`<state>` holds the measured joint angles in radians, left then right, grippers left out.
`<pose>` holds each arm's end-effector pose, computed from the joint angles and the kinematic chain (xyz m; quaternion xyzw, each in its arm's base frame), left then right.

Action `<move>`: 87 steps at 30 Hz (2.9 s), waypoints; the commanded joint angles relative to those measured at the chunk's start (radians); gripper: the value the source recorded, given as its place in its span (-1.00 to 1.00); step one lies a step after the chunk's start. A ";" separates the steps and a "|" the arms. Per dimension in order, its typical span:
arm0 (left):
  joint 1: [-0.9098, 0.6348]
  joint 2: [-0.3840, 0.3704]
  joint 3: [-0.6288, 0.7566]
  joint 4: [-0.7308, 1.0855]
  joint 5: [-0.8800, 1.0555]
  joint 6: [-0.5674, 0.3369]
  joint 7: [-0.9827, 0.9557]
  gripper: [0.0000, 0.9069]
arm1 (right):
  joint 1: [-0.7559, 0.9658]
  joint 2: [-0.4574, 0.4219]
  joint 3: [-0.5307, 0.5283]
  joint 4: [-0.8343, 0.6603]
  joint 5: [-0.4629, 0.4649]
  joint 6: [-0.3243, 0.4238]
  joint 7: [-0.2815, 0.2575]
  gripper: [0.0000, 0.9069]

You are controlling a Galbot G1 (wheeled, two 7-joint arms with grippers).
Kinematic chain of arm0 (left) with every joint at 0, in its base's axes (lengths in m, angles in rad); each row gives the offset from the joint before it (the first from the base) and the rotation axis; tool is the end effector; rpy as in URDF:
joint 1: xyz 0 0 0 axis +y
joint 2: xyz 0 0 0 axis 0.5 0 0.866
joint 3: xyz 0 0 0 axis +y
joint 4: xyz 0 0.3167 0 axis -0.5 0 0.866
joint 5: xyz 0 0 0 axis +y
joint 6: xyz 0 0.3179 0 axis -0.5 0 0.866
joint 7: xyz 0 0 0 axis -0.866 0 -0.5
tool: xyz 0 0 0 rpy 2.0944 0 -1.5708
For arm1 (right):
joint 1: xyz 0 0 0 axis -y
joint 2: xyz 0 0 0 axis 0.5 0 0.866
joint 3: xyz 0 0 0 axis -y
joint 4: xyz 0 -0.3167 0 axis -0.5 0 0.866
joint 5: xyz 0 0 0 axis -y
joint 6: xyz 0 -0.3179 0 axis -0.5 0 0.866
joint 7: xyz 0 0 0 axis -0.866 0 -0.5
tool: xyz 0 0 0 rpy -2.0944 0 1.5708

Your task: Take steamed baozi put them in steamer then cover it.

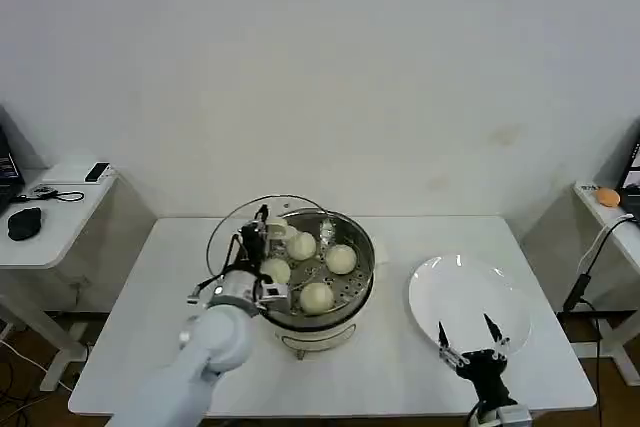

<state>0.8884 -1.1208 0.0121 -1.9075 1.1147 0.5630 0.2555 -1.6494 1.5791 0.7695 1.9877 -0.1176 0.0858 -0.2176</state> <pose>0.2954 -0.0458 -0.2132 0.0504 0.7385 0.6723 0.0058 0.1255 -0.0692 -0.3151 0.0092 -0.9913 0.1117 0.0689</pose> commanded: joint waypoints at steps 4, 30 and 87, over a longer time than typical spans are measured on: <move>-0.042 -0.108 0.118 0.050 0.156 0.032 0.061 -1.00 | 0.005 0.003 -0.015 -0.009 -0.018 0.000 -0.001 1.00; -0.019 -0.127 0.135 0.047 0.198 0.021 0.082 -1.00 | 0.011 0.003 -0.036 -0.024 -0.031 -0.001 -0.003 1.00; 0.259 0.006 -0.013 -0.282 0.079 -0.026 0.048 1.00 | -0.004 -0.001 -0.053 -0.026 -0.045 -0.001 -0.006 1.00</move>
<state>0.9974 -1.1740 0.0635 -2.0225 1.2370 0.5539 0.3164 -1.6516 1.5795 0.7165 1.9607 -0.1634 0.0831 -0.2226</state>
